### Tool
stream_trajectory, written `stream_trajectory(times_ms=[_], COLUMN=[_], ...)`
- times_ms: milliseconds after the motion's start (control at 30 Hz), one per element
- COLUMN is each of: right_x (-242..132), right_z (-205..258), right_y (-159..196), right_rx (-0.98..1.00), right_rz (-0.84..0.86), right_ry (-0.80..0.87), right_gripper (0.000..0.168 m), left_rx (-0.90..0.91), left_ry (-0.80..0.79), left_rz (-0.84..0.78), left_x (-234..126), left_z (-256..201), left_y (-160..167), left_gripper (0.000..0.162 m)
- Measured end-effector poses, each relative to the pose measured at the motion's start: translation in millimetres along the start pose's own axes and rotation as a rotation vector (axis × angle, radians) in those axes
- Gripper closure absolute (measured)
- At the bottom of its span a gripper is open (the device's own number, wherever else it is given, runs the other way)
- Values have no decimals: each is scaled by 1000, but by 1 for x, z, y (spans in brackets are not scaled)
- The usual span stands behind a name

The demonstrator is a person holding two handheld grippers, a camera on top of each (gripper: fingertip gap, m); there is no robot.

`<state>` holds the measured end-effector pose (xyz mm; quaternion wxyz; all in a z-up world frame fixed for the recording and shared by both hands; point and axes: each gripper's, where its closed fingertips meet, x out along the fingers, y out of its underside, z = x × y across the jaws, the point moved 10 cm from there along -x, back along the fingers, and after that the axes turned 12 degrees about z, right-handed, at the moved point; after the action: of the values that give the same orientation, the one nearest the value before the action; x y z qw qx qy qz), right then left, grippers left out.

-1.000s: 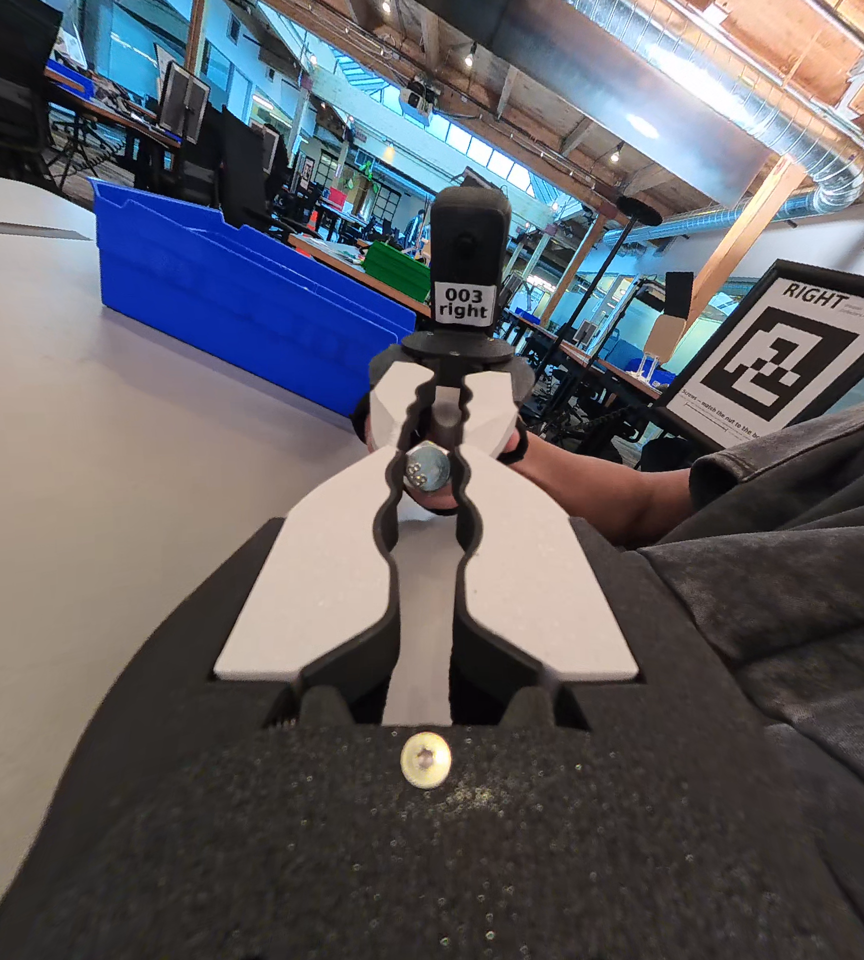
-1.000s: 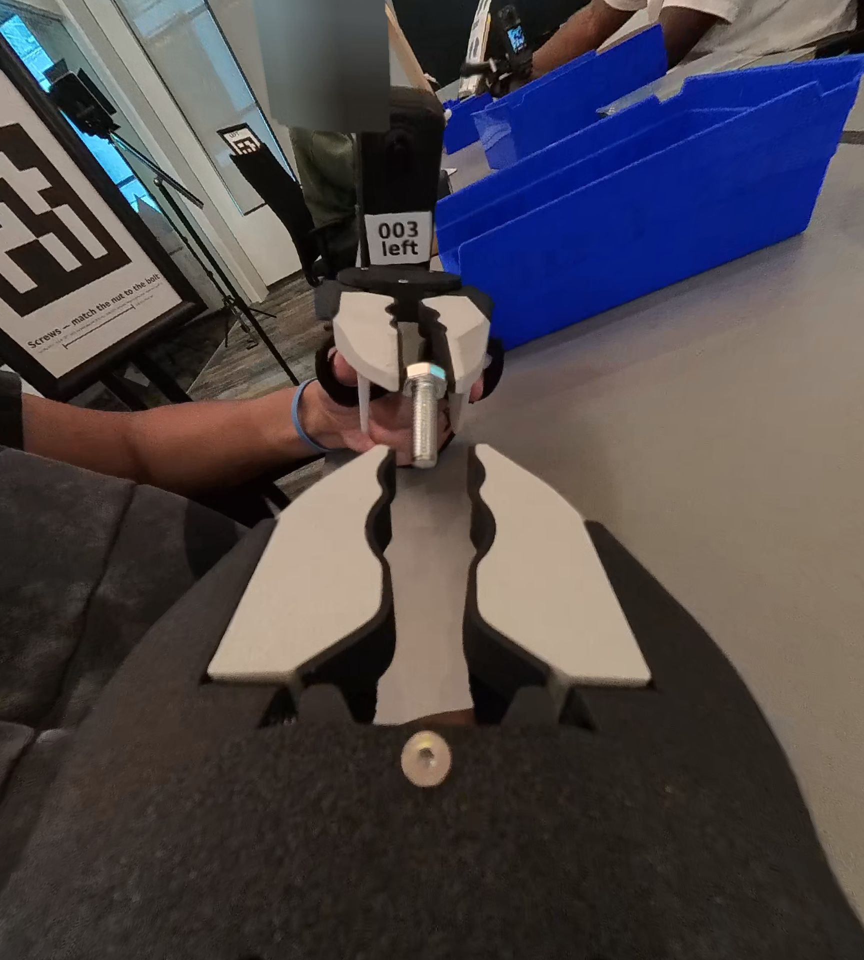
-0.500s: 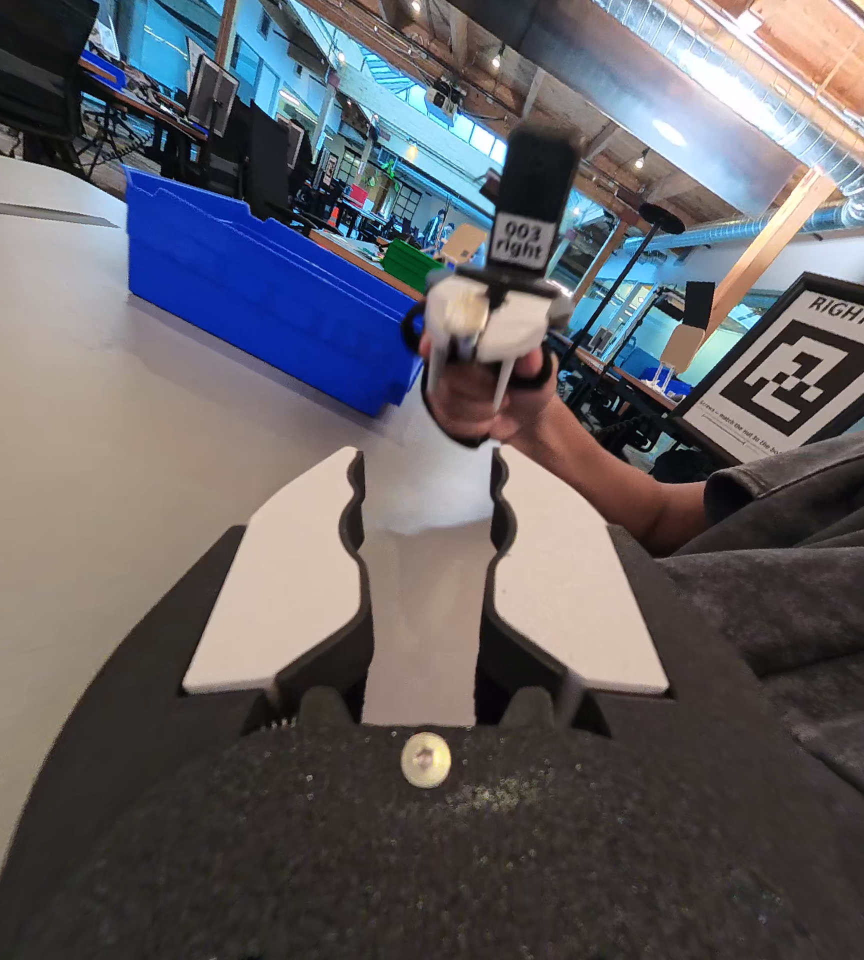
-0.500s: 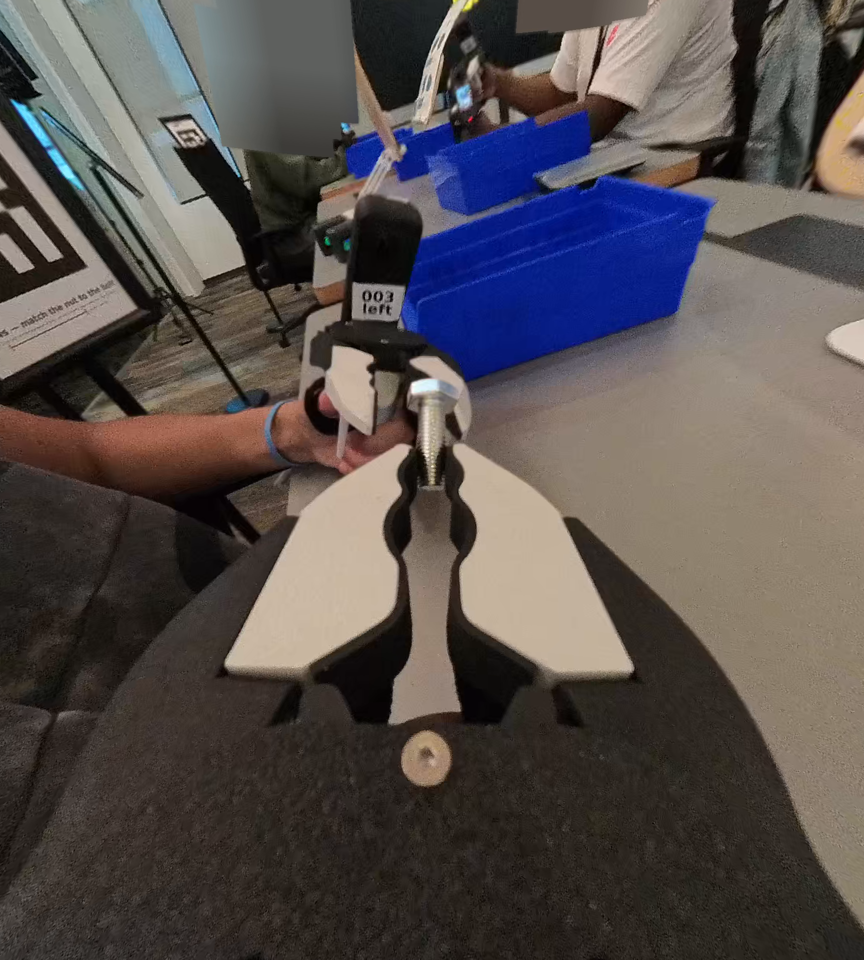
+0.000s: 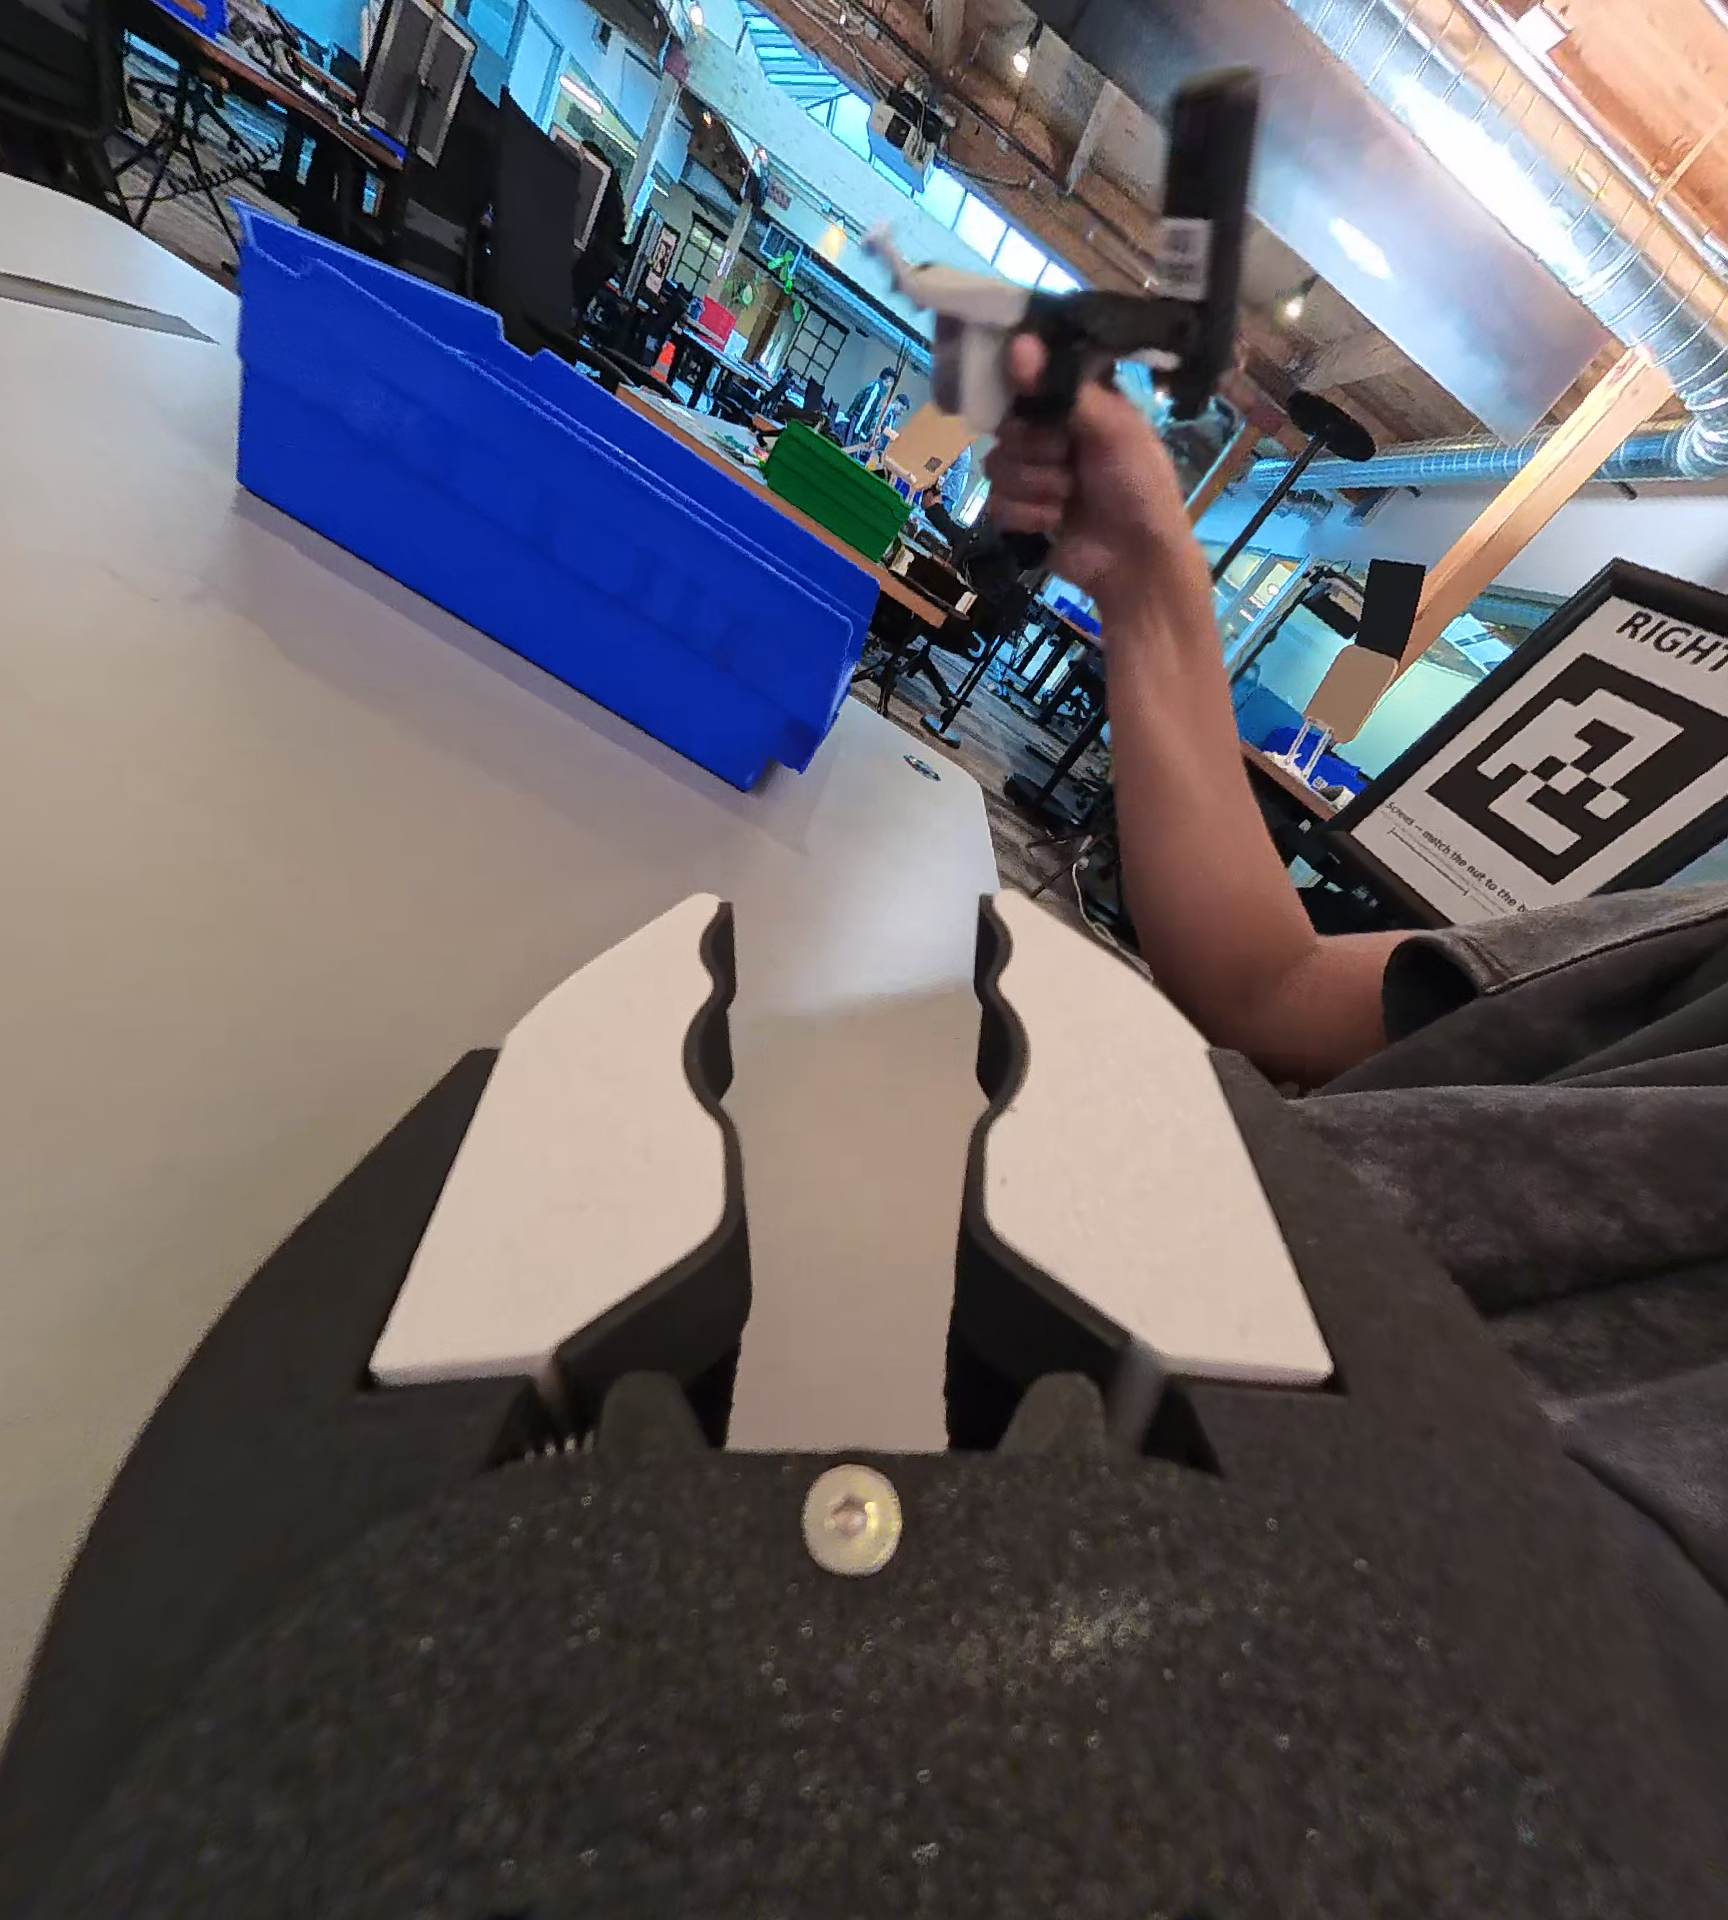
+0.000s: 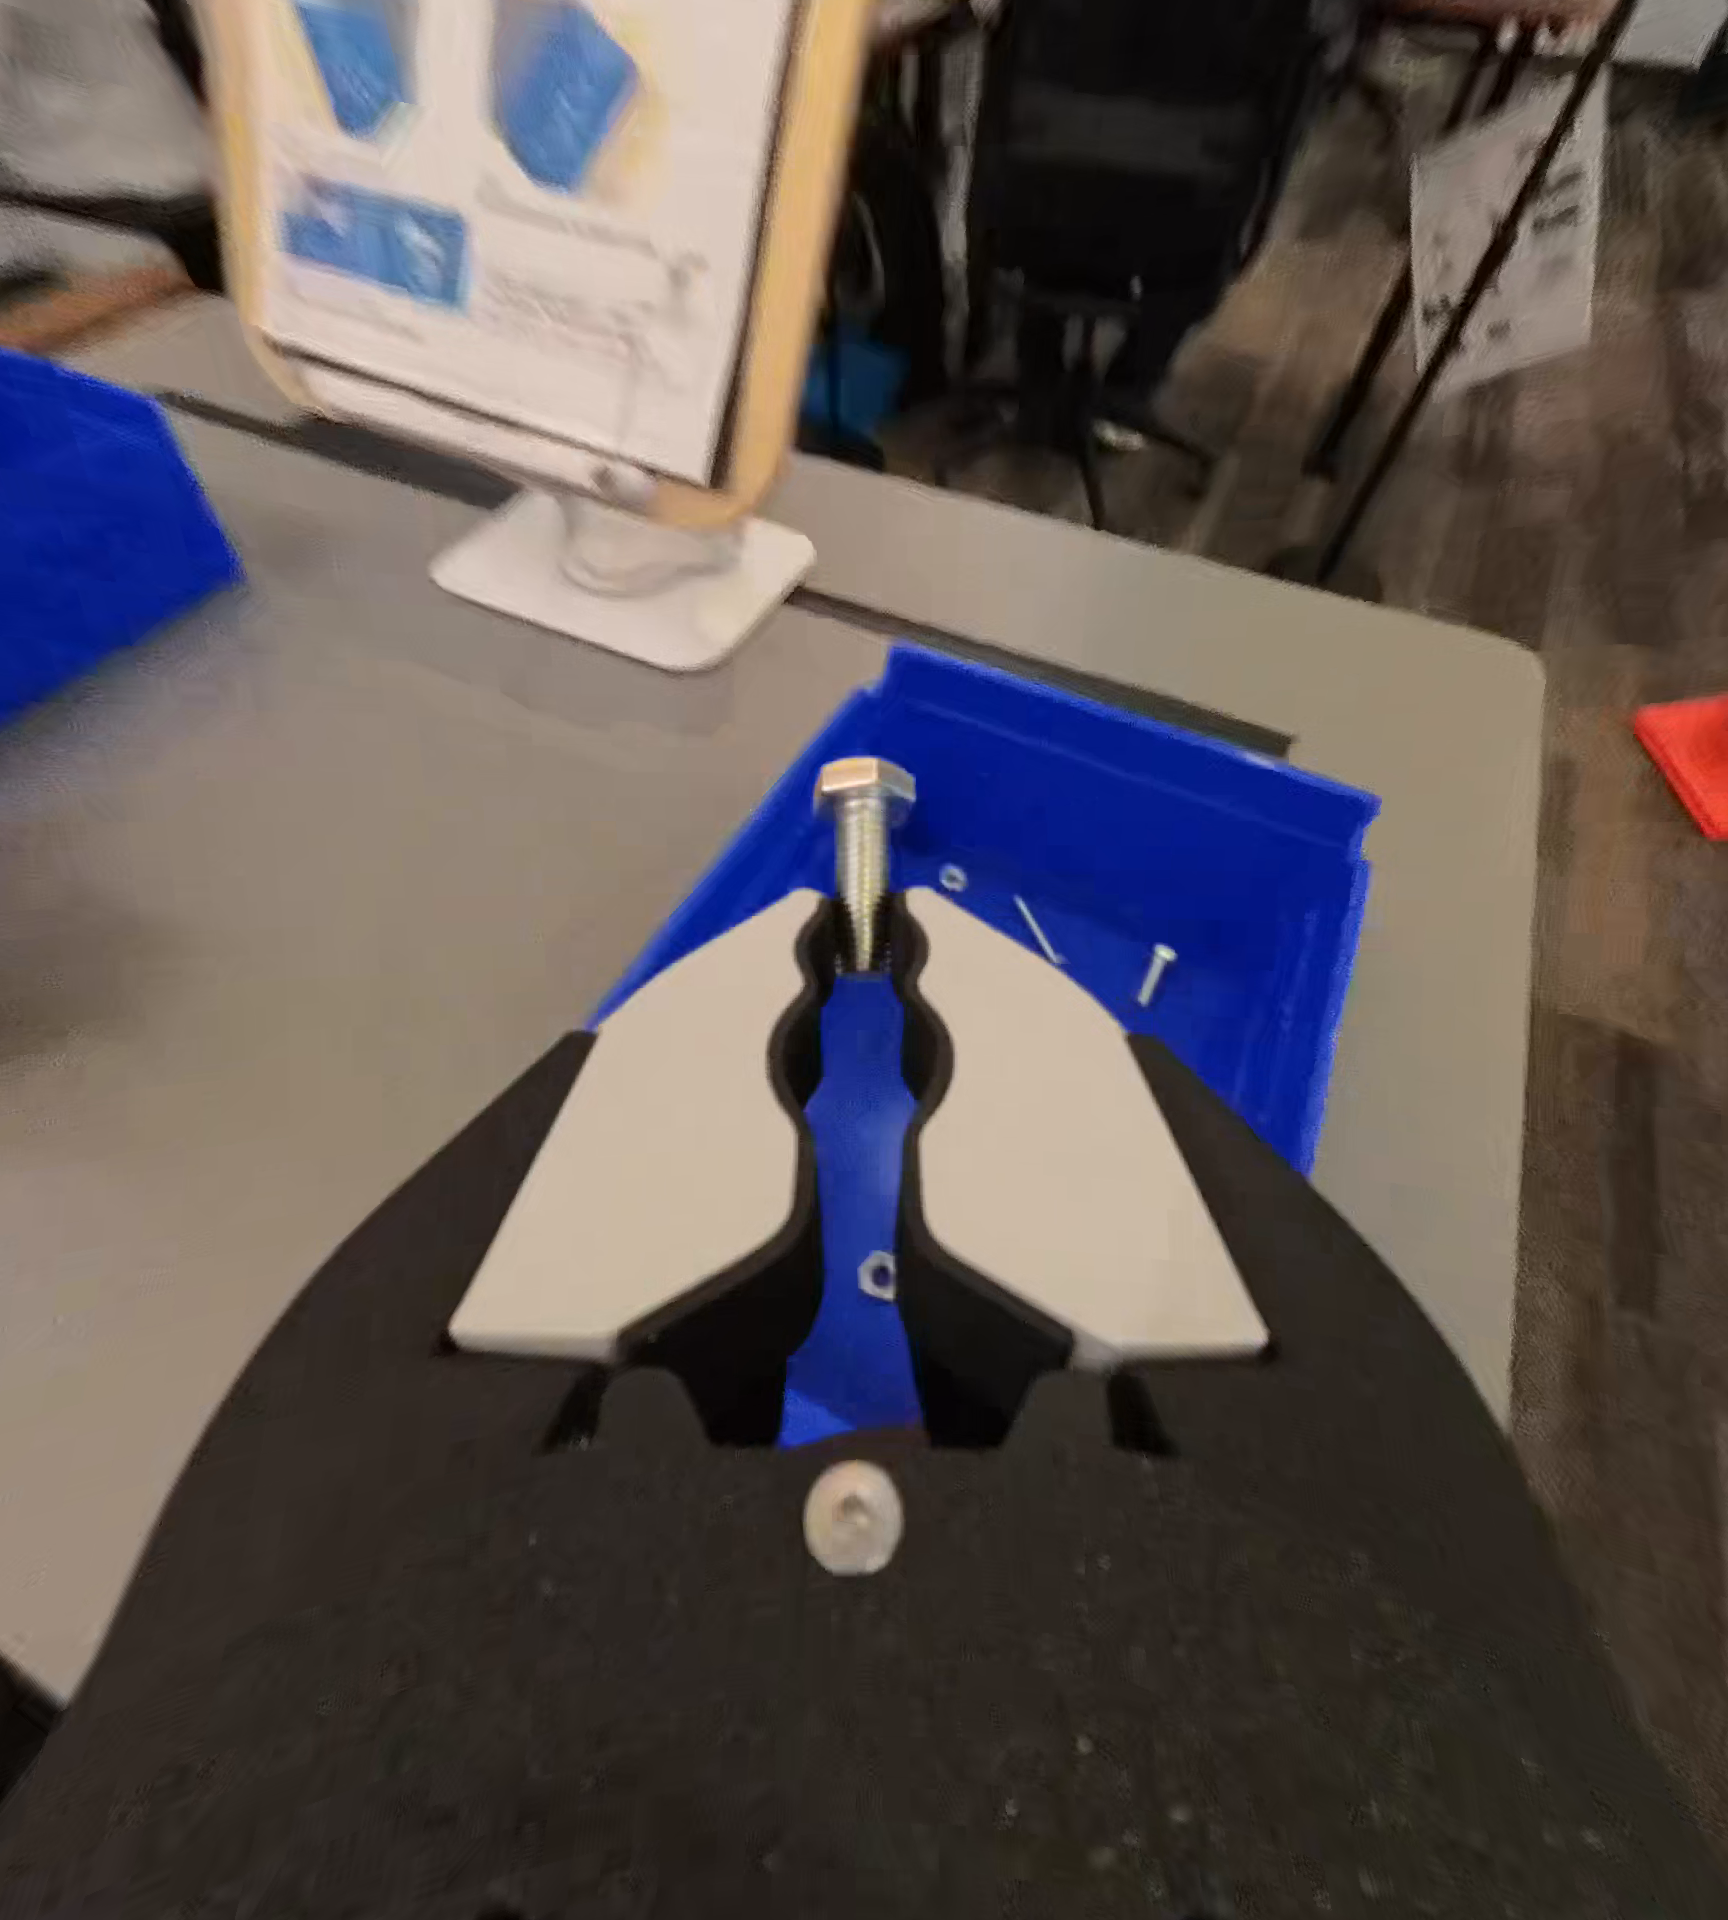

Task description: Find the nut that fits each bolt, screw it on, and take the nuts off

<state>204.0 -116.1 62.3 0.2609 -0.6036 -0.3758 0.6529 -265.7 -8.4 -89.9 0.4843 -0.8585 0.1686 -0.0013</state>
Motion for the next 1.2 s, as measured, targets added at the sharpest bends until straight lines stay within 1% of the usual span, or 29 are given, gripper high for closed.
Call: stream_trajectory(times_ms=[33, 100, 167, 233, 267, 300, 433, 500, 567, 600, 633, 667, 700, 767, 800, 833, 867, 900, 933, 967, 1000, 1100, 1200], right_x=[26, 85, 139, 181, 194, 204, 220, 223, 220, 212, 199, 178, 154, 100, 76, 57, 44, 39, 40, 49, 60, 101, 123], right_z=[-11, -23, -29, -36, -37, -38, -30, -30, -30, -31, -35, -35, -32, -12, 7, 30, 58, 85, 111, 134, 156, 202, 218], right_y=[2, 6, 14, 24, 27, 27, 26, 30, 32, 30, 23, 12, 0, -24, -31, -35, -34, -30, -22, -12, 0, 36, 57], right_rx=[11, 48, 30, 3, -5, -15, -48, -61, -73, -61, -45, -12, 25, 70, 73, 60, 44, 33, 18, -6, -22, -94, -198], right_rz=[88, 268, 419, 591, 644, 669, 731, 778, 786, 774, 722, 622, 480, 154, -13, -159, -276, -361, -394, -384, -371, -327, -301], right_ry=[29, -58, -115, -123, -129, -138, -196, -172, -167, -158, -141, -127, -136, -188, -254, -357, -481, -595, -676, -710, -711, -658, -504], right_gripper=[158, 158, 158, 157, 157, 157, 156, 152, 148, 147, 145, 143, 144, 143, 145, 146, 145, 146, 146, 141, 139, 140, 141], left_rx=[-5, -9, -10, -12, -13, -14, -11, -12, -11, -11, -11, -10, -9, -5, -3, 0, 2, 5, 6, 4, 3, 3, -10], left_ry=[0, -1, -1, 4, 7, 9, 10, 14, 13, 12, 9, 6, 1, -12, -21, -30, -46, -65, -88, -119, -153, -234, -260], left_rz=[-5, -13, -12, -8, -6, -5, 5, 15, 17, 17, 19, 21, 24, 35, 44, 52, 60, 65, 68, 65, 57, 31, 26], left_x=[-1, -1, -2, -1, -1, -1, 0, 1, 1, 1, 1, 1, 2, 3, 4, 5, 6, 7, 8, 8, 8, 6, 5], left_z=[1, 1, 1, 1, 2, 2, 1, 1, 1, 1, 1, 1, 1, 0, 0, 0, -1, -1, -1, 0, 0, -1, 1], left_y=[0, 0, 0, 0, 0, 0, 0, 0, 0, 0, 0, 0, 0, 0, 0, 0, 0, 0, 0, 0, 0, 0, 0], left_gripper=[118, 118, 119, 119, 119, 119, 120, 120, 120, 120, 120, 120, 120, 120, 120, 120, 120, 120, 121, 122, 123, 125, 124])
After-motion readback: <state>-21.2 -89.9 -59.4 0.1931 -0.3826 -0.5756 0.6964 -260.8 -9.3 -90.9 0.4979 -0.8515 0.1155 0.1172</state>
